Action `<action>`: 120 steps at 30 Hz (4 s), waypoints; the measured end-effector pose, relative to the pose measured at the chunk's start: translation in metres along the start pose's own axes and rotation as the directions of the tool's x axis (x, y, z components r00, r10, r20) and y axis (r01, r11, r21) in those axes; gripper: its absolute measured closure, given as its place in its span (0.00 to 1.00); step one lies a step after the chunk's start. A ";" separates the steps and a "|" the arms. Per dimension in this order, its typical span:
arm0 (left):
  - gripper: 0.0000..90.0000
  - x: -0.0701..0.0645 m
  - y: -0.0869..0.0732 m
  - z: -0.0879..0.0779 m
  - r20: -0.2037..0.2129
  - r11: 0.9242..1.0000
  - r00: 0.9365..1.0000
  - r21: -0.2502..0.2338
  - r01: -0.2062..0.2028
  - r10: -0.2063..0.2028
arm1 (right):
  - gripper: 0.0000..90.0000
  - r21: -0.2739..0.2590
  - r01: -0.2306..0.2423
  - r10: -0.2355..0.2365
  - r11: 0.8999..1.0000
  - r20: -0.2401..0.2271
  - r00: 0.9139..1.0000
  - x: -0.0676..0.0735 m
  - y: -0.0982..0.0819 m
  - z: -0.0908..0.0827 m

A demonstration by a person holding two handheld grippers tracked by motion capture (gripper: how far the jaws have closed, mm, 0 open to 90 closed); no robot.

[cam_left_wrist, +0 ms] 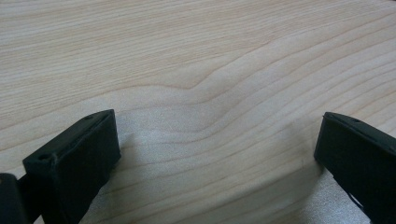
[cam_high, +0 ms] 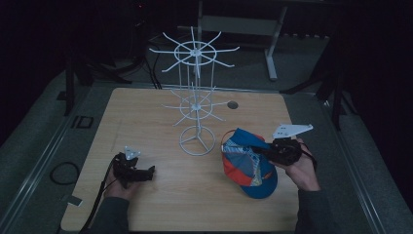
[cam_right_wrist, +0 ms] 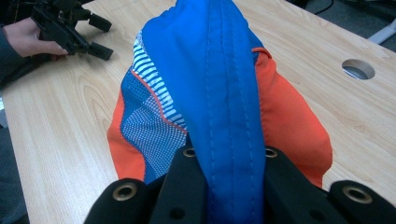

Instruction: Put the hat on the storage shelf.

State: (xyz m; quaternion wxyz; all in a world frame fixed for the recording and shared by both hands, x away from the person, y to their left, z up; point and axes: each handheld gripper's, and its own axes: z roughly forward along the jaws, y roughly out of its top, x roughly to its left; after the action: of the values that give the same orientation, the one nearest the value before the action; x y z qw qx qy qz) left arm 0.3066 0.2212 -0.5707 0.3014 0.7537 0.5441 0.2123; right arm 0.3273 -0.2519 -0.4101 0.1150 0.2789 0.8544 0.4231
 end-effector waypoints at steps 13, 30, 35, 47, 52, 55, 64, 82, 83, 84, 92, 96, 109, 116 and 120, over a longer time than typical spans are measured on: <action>0.00 0.000 0.000 0.000 -0.001 1.000 1.000 -0.001 0.001 -0.001 | 0.98 -0.062 -0.015 0.016 0.998 0.017 1.000 -0.002 0.002 -0.014; 0.00 0.000 0.000 0.000 -0.001 1.000 1.000 -0.003 0.000 0.000 | 0.98 -0.114 -0.030 0.033 0.993 0.030 0.999 -0.004 0.004 -0.025; 0.00 0.000 0.000 0.000 0.000 1.000 1.000 -0.001 -0.001 0.001 | 0.98 -0.134 -0.032 0.037 0.990 0.034 0.999 -0.004 0.007 -0.029; 0.00 0.000 0.000 0.000 -0.001 1.000 1.000 -0.001 -0.001 0.001 | 0.98 -0.163 -0.024 0.032 0.986 0.043 0.999 -0.004 0.013 -0.037; 0.00 0.000 0.000 0.000 -0.001 1.000 1.000 -0.001 0.000 0.000 | 0.98 -0.164 -0.027 0.035 0.986 0.048 0.998 -0.004 0.013 -0.038; 0.00 0.000 0.000 0.000 -0.001 1.000 1.000 -0.001 -0.001 0.001 | 0.98 -0.166 -0.026 0.034 0.986 0.049 0.998 -0.004 0.014 -0.038; 0.00 0.000 0.000 0.000 -0.001 1.000 1.000 -0.003 0.000 0.000 | 0.98 -0.185 -0.026 0.037 0.982 0.057 0.998 -0.005 0.017 -0.043; 0.00 0.000 0.000 0.000 -0.001 1.000 1.000 -0.001 0.000 0.000 | 0.98 -0.245 -0.034 0.049 0.969 0.056 0.997 -0.011 0.035 -0.052; 0.00 0.000 0.000 0.000 -0.001 1.000 1.000 -0.001 0.000 0.000 | 0.98 -0.248 -0.036 0.051 0.968 0.056 0.997 -0.011 0.036 -0.052; 0.00 0.000 0.000 0.000 -0.001 1.000 1.000 -0.001 0.000 0.000 | 0.98 -0.248 -0.037 0.051 0.968 0.051 0.997 -0.012 0.037 -0.053; 0.00 0.000 0.000 0.000 -0.001 1.000 1.000 -0.001 0.000 0.000 | 0.98 -0.255 -0.047 0.061 0.966 0.047 0.997 -0.013 0.040 -0.056; 0.00 0.000 0.000 0.000 -0.001 1.000 1.000 -0.001 0.000 0.000 | 0.98 -0.268 -0.050 0.063 0.962 0.040 0.997 -0.013 0.043 -0.058; 0.00 0.000 0.000 0.000 -0.001 1.000 1.000 0.000 0.000 0.000 | 0.98 -0.279 -0.040 0.052 0.960 0.034 0.998 -0.014 0.055 -0.066; 0.00 0.000 0.000 0.000 -0.001 1.000 1.000 -0.002 0.003 -0.003 | 0.98 -0.280 -0.035 0.048 0.959 0.038 0.998 -0.015 0.060 -0.068; 0.00 0.000 0.000 0.000 -0.001 1.000 1.000 -0.003 0.003 -0.003 | 0.98 -0.279 -0.033 0.045 0.960 0.038 0.998 -0.015 0.063 -0.069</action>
State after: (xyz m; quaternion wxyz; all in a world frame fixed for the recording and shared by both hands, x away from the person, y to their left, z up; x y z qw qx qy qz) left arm 0.3069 0.2209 -0.5708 0.3025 0.7523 0.5452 0.2130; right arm 0.3337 -0.2758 -0.3187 0.1635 0.2860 0.7780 0.5351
